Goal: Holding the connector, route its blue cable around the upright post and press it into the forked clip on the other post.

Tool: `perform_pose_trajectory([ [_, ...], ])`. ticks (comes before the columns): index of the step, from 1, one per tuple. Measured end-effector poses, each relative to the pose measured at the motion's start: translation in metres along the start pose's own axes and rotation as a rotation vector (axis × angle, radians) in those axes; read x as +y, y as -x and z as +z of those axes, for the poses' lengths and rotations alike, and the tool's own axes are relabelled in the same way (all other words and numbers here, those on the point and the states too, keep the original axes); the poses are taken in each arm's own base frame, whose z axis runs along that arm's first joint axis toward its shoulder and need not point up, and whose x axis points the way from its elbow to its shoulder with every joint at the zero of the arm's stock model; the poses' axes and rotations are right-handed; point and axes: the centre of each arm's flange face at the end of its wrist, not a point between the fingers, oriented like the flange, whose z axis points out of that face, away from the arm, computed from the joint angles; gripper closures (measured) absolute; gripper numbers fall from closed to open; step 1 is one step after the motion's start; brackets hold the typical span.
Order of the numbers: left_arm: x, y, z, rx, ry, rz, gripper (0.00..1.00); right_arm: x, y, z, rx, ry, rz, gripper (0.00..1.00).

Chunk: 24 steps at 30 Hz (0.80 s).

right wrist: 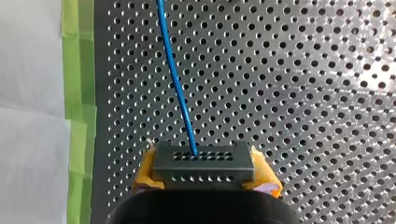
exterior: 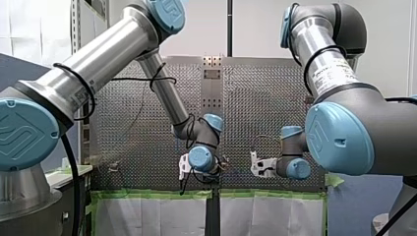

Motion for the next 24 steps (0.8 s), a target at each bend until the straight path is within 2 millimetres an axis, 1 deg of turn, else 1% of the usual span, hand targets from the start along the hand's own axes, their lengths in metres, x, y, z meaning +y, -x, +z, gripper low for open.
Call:
perform_pose_trajectory([
  [5,0.004,-0.012,0.006,0.010,-0.006,-0.031,0.00,-0.001,-0.001,0.000,0.004,-0.018,0.000,1.00],
  [11,0.014,-0.029,0.023,0.017,-0.020,-0.070,0.00,-0.001,-0.001,0.000,0.005,-0.024,0.000,1.00],
  [16,0.026,-0.029,0.036,0.009,-0.015,-0.092,0.00,-0.001,-0.001,0.000,0.005,-0.024,0.000,1.00],
  [24,0.031,-0.035,0.054,0.001,-0.012,-0.121,0.00,-0.001,-0.001,0.000,0.005,-0.024,0.000,1.00],
])
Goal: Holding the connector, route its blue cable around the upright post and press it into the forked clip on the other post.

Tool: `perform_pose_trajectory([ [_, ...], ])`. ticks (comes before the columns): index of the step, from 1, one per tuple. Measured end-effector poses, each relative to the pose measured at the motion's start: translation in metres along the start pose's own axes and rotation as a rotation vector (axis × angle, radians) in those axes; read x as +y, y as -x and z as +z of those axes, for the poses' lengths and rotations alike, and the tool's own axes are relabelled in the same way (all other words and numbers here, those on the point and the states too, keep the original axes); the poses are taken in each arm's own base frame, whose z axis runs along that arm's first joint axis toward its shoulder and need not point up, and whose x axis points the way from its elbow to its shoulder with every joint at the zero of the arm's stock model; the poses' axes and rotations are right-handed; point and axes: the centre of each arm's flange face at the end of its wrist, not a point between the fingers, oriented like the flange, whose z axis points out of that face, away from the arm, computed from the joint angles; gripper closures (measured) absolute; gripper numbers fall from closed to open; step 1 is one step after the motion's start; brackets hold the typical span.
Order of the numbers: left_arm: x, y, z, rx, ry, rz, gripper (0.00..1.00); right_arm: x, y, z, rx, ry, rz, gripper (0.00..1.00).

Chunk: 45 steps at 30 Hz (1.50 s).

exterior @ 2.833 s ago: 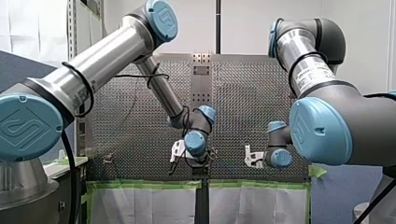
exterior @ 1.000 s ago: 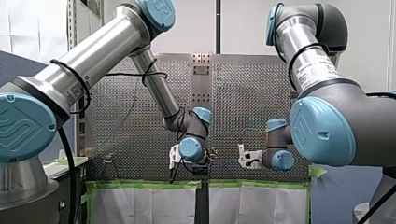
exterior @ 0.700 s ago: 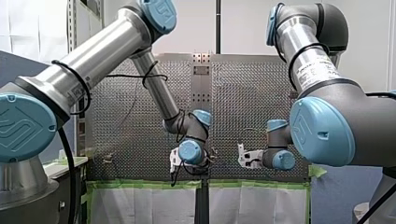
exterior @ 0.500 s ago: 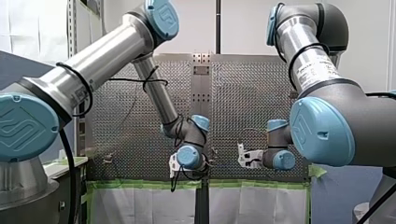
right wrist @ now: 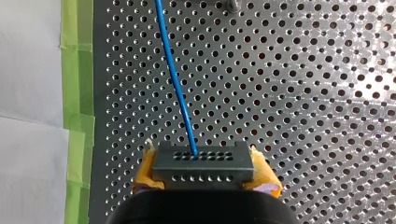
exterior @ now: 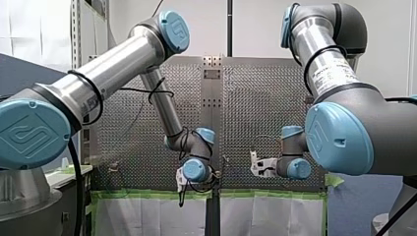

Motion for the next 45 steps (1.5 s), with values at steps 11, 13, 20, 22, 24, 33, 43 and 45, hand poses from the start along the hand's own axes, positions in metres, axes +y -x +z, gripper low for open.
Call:
perform_pose_trajectory([
  [11,0.007,-0.016,0.012,-0.019,0.026,-0.018,0.00,0.000,0.000,0.000,0.001,0.002,0.001,1.00],
  [13,0.008,-0.020,0.014,-0.028,0.031,-0.028,0.00,0.001,0.000,0.000,0.001,0.002,0.001,1.00],
  [20,0.008,-0.018,0.020,-0.087,0.051,-0.073,0.00,0.001,0.000,0.000,0.002,0.004,0.003,1.00],
  [22,0.007,-0.016,0.021,-0.106,0.053,-0.086,0.00,0.001,0.000,0.000,0.002,0.004,0.004,1.00],
  [24,0.004,-0.015,0.022,-0.125,0.049,-0.102,0.00,0.001,0.000,0.000,0.002,0.005,0.004,1.00],
  [33,-0.001,-0.025,0.021,-0.142,0.033,-0.119,0.00,0.002,-0.001,0.000,0.003,0.006,0.003,1.00],
  [43,0.001,-0.046,0.023,-0.167,0.039,-0.156,0.00,0.001,-0.002,0.001,0.004,0.006,0.003,1.00],
  [45,-0.001,-0.046,0.022,-0.184,0.038,-0.165,0.00,0.001,-0.002,0.001,0.004,0.006,0.003,1.00],
])
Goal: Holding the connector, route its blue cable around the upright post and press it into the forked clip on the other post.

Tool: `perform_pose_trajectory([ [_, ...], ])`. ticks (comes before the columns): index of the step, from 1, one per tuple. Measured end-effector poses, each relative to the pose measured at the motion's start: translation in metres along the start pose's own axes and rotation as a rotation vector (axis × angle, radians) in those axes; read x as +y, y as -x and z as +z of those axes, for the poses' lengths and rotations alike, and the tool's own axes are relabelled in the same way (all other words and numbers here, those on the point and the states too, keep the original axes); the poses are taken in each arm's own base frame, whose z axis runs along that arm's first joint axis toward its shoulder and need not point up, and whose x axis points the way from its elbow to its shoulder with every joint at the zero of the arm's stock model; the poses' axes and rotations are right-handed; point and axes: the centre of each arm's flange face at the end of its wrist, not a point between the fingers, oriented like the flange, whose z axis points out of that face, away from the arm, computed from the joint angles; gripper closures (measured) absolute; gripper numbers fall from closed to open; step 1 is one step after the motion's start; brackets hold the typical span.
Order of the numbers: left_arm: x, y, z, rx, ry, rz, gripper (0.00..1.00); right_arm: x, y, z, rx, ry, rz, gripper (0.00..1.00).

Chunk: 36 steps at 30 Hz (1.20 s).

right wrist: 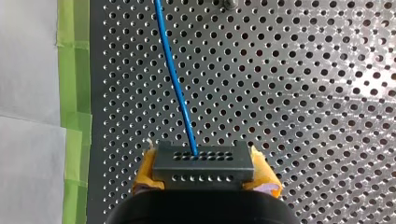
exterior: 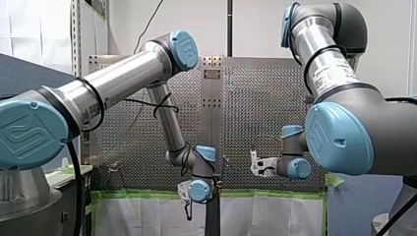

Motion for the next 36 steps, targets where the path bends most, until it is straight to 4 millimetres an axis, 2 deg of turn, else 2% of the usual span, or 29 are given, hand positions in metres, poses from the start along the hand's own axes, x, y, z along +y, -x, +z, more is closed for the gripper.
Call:
perform_pose_trajectory([
  [15,-0.027,-0.002,-0.016,-0.120,-0.002,-0.052,0.00,0.001,-0.001,0.000,0.002,-0.002,0.000,1.00],
  [22,-0.033,-0.004,-0.019,-0.170,0.011,-0.070,0.00,0.001,-0.003,0.000,0.005,-0.003,-0.001,1.00],
  [29,-0.037,-0.021,-0.014,-0.201,-0.003,-0.110,0.00,0.001,-0.004,0.001,0.009,-0.004,0.000,1.00],
  [33,-0.032,-0.038,-0.017,-0.211,0.008,-0.106,0.00,0.001,-0.004,0.001,0.009,-0.003,0.007,1.00],
  [36,-0.029,-0.042,-0.018,-0.228,0.025,-0.101,0.00,0.001,-0.005,0.001,0.011,0.000,0.020,1.00],
])
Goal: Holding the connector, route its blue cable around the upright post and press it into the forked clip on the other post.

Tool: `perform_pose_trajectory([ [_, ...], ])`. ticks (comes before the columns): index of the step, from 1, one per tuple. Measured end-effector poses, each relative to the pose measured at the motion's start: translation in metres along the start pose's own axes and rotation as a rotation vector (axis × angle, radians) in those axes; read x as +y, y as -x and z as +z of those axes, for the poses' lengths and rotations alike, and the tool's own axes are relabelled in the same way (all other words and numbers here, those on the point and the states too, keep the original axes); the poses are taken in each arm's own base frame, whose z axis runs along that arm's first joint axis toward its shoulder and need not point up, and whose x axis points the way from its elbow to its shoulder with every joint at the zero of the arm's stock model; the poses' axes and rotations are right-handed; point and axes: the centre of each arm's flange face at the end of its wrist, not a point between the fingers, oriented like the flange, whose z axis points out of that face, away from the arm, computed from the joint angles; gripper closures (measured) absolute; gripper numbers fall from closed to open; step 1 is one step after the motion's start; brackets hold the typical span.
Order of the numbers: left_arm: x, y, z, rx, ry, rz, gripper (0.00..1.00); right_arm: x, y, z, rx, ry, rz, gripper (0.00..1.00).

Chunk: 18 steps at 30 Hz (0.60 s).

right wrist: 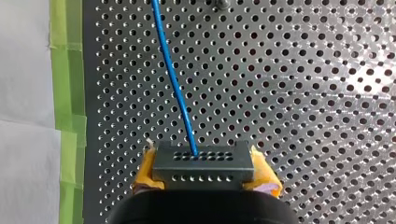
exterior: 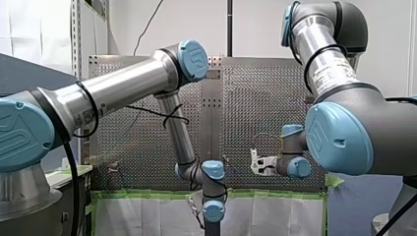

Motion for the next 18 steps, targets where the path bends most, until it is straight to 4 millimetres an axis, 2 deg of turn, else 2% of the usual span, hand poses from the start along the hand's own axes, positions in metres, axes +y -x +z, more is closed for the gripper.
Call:
perform_pose_trajectory([
  [8,-0.006,0.001,0.007,-0.064,0.025,-0.021,0.00,-0.002,0.000,0.001,0.004,-0.002,0.014,1.00],
  [18,-0.016,-0.021,0.015,-0.122,0.012,-0.091,0.00,-0.005,0.000,0.001,0.004,-0.008,0.015,1.00],
])
